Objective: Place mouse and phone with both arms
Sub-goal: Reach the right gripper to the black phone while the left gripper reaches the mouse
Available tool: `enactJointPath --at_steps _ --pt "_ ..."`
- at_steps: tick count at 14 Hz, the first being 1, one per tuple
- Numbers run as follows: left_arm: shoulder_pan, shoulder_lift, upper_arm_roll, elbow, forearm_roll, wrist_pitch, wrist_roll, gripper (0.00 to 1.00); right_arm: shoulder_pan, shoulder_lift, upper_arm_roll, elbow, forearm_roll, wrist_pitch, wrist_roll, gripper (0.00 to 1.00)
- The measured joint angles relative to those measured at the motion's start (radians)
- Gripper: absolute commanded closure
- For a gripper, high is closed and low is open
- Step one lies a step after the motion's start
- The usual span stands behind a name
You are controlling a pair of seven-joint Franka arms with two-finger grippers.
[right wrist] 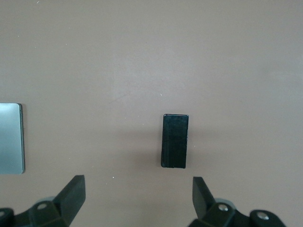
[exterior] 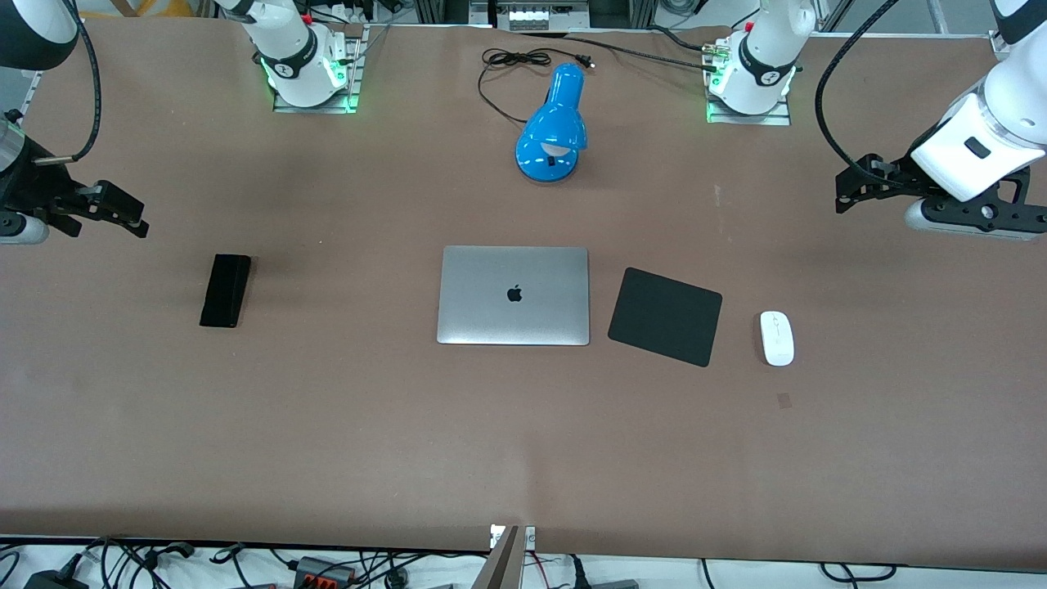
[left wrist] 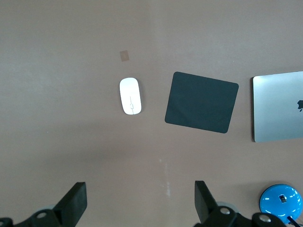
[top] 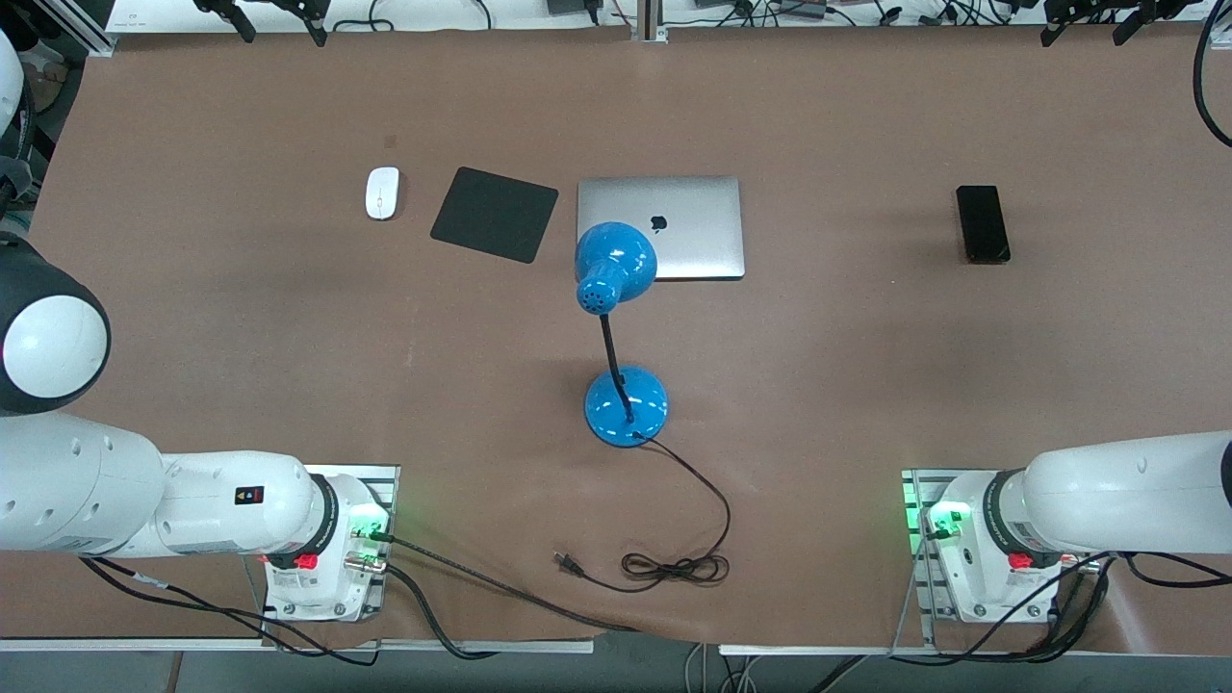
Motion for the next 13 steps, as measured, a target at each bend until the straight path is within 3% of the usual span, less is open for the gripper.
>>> enactJointPath --at_steps 9,13 --pt "0.004 0.006 0.000 0.000 0.000 -0.010 0.000 0.00 -0.001 -0.007 0.000 -0.003 0.000 -0.014 0.000 0.00" --pt "0.004 0.095 0.001 -0.011 0.004 -0.013 0.000 0.00 -0.012 0.040 -0.002 -0.006 -0.007 -0.002 0.000 0.00"
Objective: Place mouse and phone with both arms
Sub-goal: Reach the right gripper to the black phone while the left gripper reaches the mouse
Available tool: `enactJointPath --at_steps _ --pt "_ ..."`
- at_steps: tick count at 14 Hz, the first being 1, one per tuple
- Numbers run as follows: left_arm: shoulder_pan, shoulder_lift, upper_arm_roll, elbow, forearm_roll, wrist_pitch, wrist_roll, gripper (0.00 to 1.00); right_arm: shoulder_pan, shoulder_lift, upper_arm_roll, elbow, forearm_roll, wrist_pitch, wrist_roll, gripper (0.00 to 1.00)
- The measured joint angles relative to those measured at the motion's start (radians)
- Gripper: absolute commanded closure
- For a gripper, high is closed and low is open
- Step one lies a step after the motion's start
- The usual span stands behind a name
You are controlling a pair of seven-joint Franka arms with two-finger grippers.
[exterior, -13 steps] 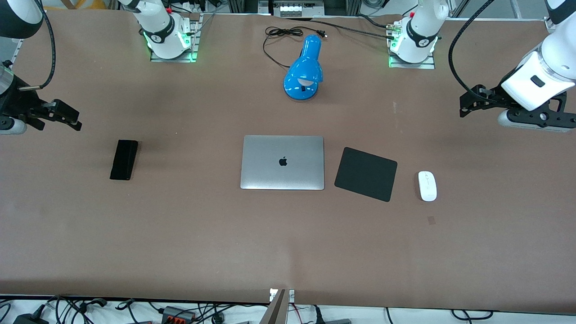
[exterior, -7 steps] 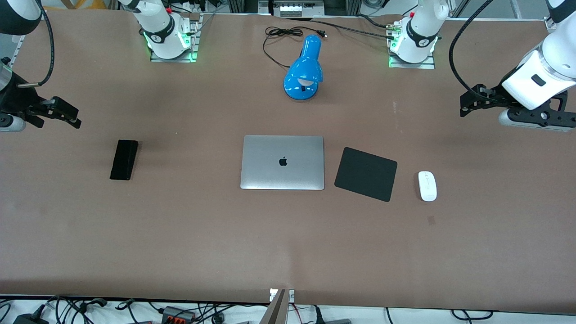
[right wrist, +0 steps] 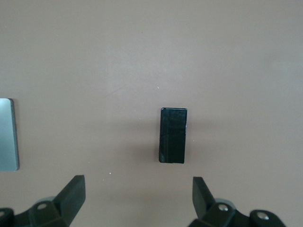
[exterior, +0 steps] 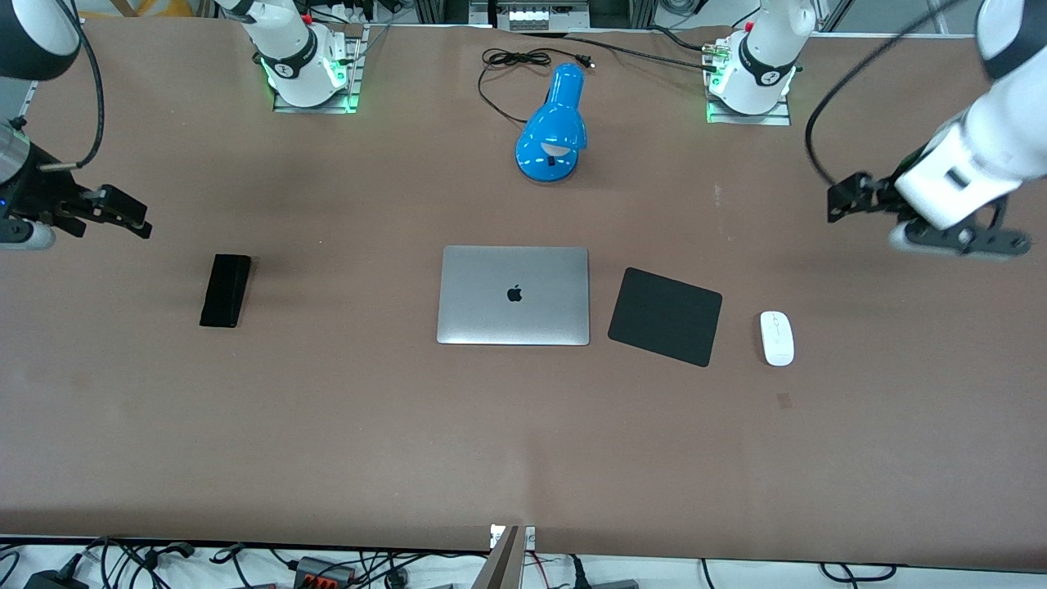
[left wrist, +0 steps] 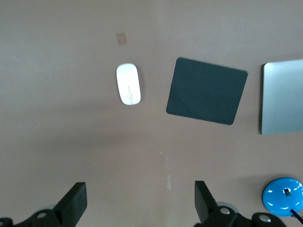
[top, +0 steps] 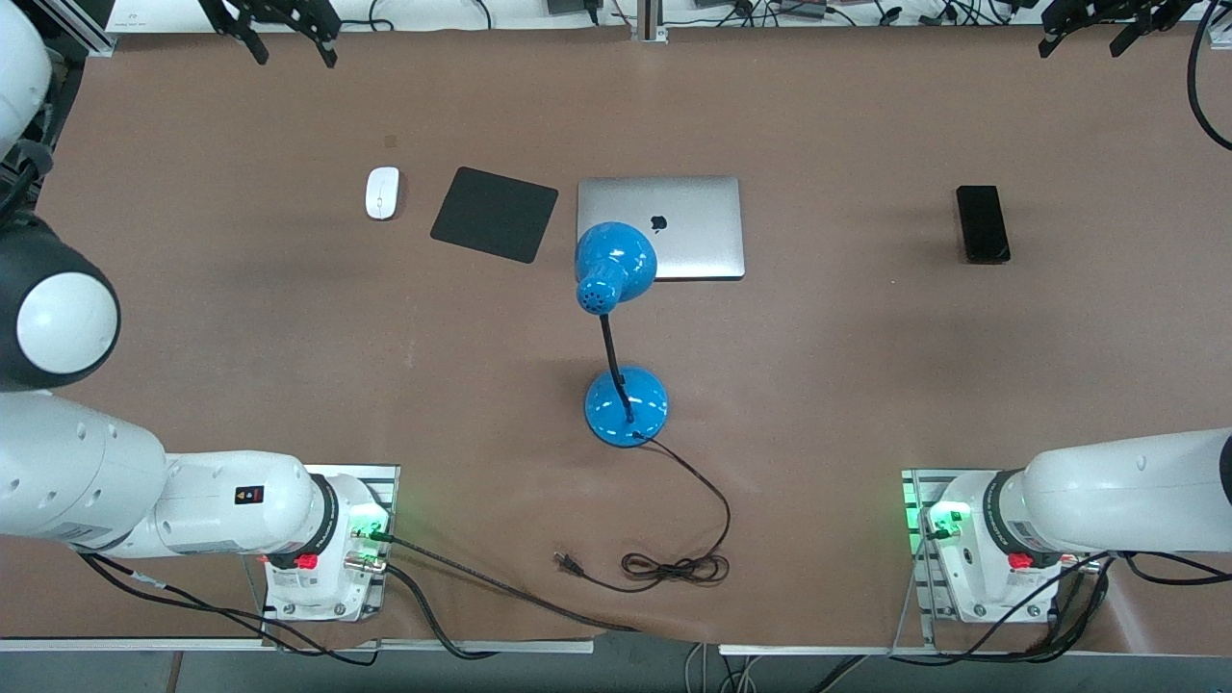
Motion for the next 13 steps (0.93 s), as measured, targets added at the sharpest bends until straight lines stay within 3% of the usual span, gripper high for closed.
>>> enactJointPath --at_steps 4,10,13 --pt "0.008 0.179 0.009 -0.003 0.002 0.060 0.001 0.00 0.000 0.109 0.000 -0.004 -0.055 0.059 0.001 0.00" --pt "0.020 0.464 0.016 0.005 0.015 0.239 0.001 0.00 -0.026 0.385 -0.003 -0.016 -0.058 0.224 0.003 0.00" --pt "0.040 0.561 0.017 0.013 0.072 0.305 0.002 0.00 -0.083 0.465 -0.005 -0.017 -0.057 0.246 0.003 0.00"
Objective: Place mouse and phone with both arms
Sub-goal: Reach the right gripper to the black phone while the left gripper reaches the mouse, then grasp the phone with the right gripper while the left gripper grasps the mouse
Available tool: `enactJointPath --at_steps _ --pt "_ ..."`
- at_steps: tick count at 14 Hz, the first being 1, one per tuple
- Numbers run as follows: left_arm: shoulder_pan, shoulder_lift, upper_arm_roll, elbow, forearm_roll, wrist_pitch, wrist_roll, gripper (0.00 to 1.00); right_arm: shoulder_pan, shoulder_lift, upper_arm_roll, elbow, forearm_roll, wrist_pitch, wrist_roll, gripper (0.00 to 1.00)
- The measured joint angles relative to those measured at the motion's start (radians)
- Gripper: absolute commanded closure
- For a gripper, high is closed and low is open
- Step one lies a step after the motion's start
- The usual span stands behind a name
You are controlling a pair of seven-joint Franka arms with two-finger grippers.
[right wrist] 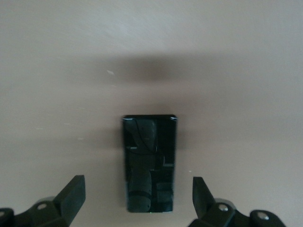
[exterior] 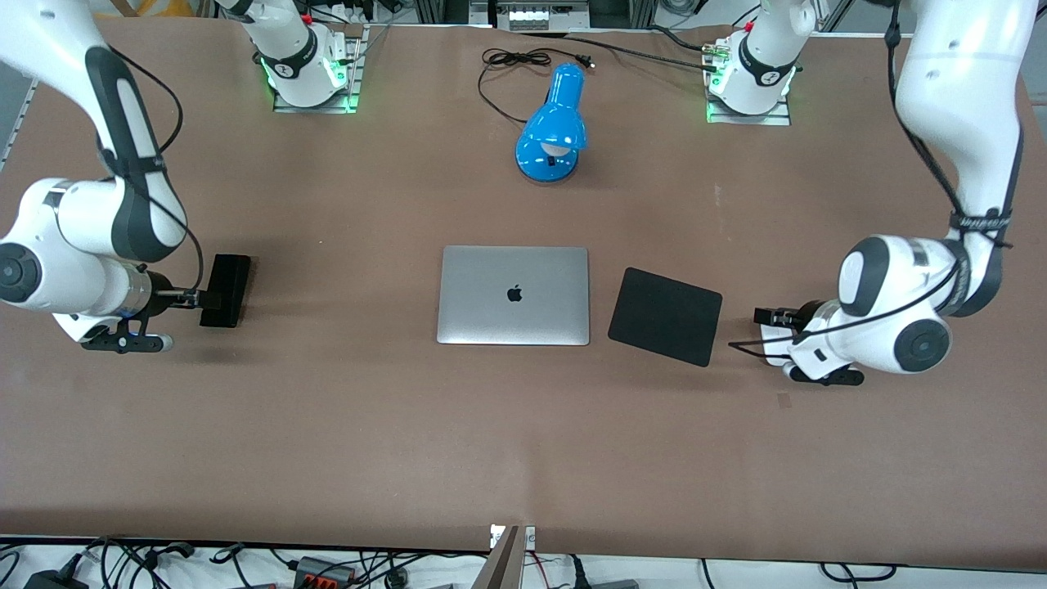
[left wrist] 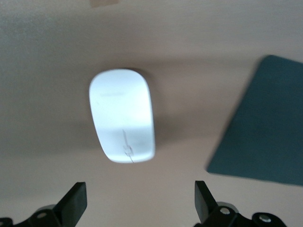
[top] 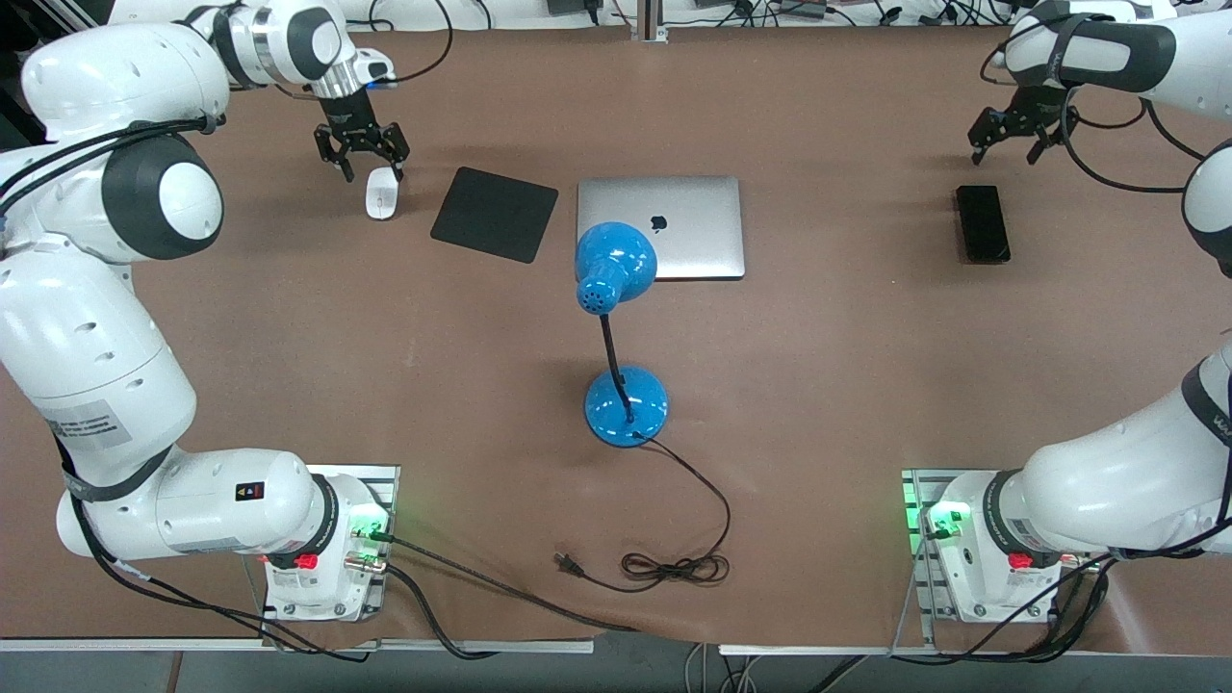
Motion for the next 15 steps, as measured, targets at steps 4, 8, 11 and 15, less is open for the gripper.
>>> enactJointPath --at_steps 4,8,11,15 --pt "0.002 0.037 -0.001 0.009 0.011 0.026 0.001 0.00 -0.030 0.033 0.001 -0.037 0.002 0.064 0.000 0.00" --pt "0.002 0.060 -0.001 0.010 0.012 0.055 0.004 0.00 -0.032 0.040 0.005 -0.109 0.002 0.122 0.001 0.00" --pt "0.002 0.072 -0.001 0.010 0.012 0.060 0.004 0.00 -0.030 0.053 0.015 -0.115 0.002 0.129 0.001 0.00" --pt "0.002 0.086 -0.001 0.010 0.012 0.098 0.005 0.00 -0.030 0.075 0.017 -0.123 0.002 0.139 0.001 0.00"
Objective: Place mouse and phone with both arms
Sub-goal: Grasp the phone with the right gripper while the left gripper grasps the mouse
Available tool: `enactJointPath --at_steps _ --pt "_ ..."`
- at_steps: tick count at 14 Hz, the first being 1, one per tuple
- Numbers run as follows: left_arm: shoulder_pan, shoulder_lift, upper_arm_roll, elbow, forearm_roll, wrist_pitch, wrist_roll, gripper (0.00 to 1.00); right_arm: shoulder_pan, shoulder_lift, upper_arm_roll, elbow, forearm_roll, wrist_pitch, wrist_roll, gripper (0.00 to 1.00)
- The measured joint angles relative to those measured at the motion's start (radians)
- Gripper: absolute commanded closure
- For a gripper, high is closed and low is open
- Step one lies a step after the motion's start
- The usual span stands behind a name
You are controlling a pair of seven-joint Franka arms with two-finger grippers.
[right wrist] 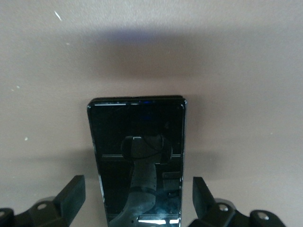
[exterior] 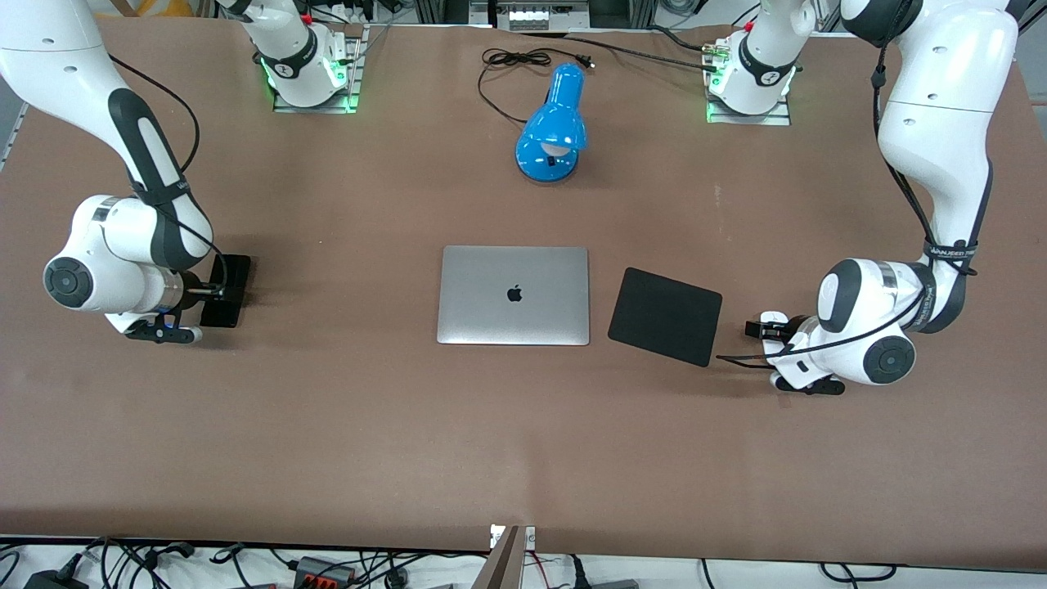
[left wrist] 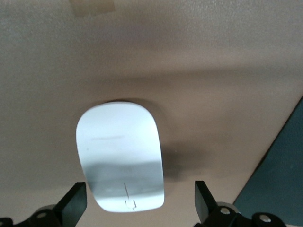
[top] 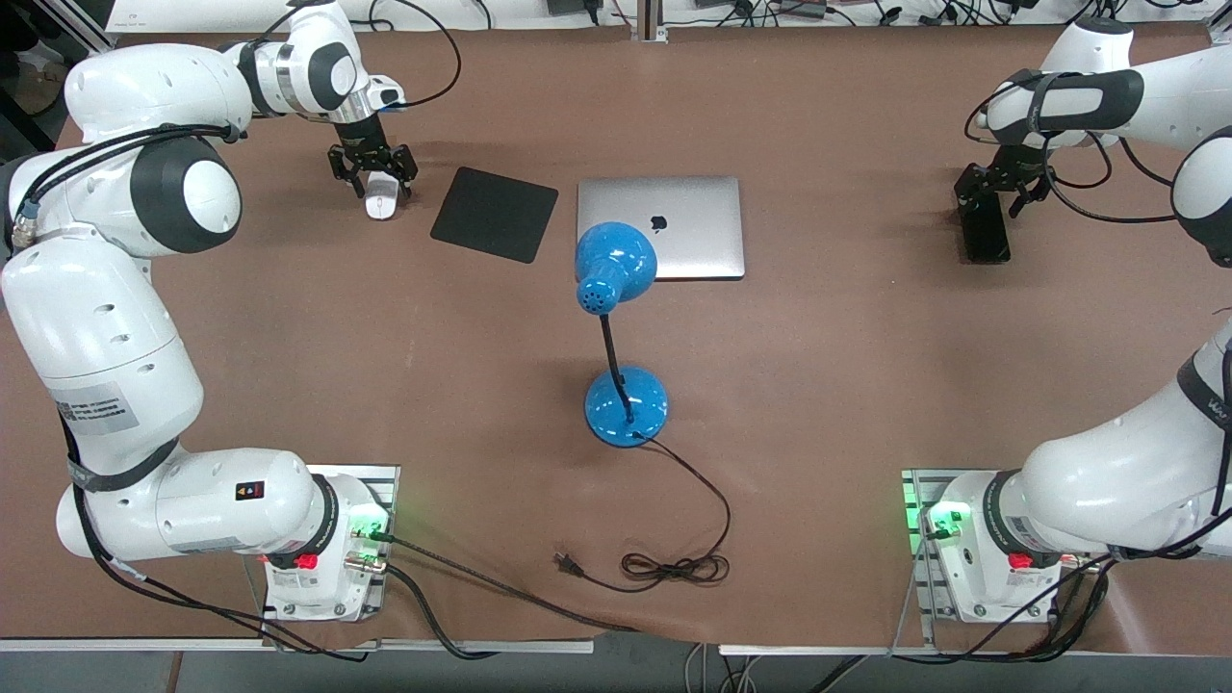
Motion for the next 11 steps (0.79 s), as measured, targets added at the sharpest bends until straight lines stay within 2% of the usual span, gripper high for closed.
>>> enactJointPath --at_steps 1,3,5,7,9,11 --pt "0.000 0.002 0.000 0.000 0.000 0.004 0.000 0.01 0.000 0.003 0.000 -0.005 0.000 0.000 0.000 0.00" --pt "0.002 0.006 0.000 0.002 0.000 0.010 0.000 0.15 0.000 0.005 0.000 -0.017 0.000 0.003 0.000 0.00" --pt "0.005 0.008 0.001 0.003 0.000 0.016 0.000 0.35 0.000 0.005 0.000 -0.021 0.000 0.003 0.000 0.00" --pt "0.006 0.008 0.001 0.009 0.000 0.020 0.000 0.47 -0.001 0.005 0.000 -0.022 0.000 0.003 0.000 0.00" --pt "0.006 0.008 0.000 0.026 0.000 0.020 0.000 0.52 -0.001 0.006 0.000 -0.024 0.000 0.003 0.000 0.00" --pt "0.006 0.007 -0.006 0.042 0.000 0.016 -0.001 0.53 -0.002 0.012 -0.001 -0.025 0.000 0.004 0.000 0.00"
